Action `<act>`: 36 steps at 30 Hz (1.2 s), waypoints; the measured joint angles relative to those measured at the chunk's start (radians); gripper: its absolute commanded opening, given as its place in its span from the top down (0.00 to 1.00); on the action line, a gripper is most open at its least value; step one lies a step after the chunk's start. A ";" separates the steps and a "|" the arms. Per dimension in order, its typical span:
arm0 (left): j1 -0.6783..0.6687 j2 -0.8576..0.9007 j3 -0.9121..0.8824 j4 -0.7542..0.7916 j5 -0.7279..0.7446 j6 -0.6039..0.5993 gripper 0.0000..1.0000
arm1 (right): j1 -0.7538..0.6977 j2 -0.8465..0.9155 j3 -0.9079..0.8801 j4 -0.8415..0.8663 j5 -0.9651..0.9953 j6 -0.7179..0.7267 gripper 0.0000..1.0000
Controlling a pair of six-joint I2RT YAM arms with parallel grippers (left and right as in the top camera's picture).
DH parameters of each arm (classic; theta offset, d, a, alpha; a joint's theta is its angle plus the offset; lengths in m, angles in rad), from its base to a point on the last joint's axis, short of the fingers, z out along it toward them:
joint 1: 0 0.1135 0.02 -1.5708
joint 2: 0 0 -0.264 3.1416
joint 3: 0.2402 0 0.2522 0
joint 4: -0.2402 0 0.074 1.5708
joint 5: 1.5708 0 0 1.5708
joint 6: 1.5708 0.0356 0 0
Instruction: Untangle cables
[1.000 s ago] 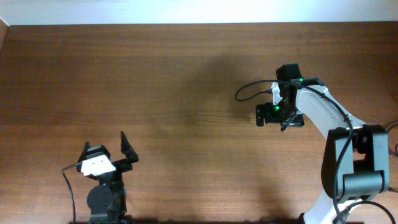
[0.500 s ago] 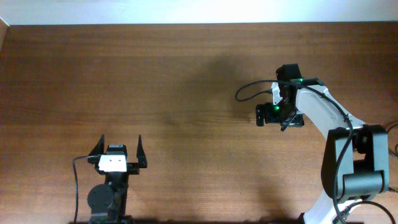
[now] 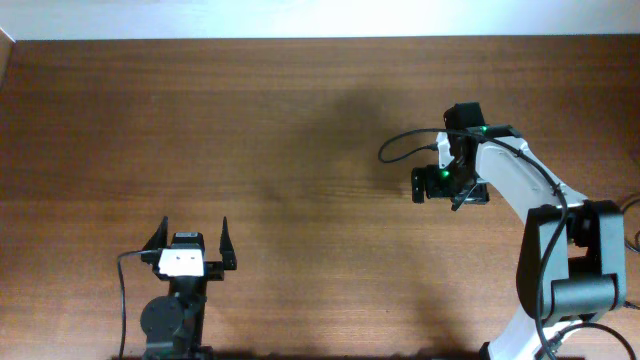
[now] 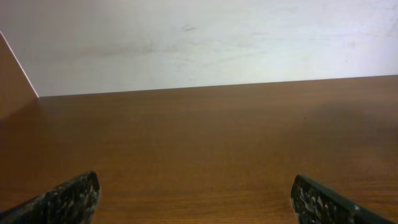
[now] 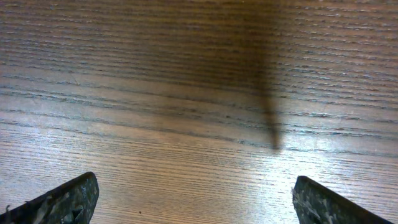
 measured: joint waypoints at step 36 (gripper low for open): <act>0.000 0.000 0.000 0.001 0.011 0.000 0.01 | -0.013 -1.648 -0.914 0.805 0.298 0.058 0.01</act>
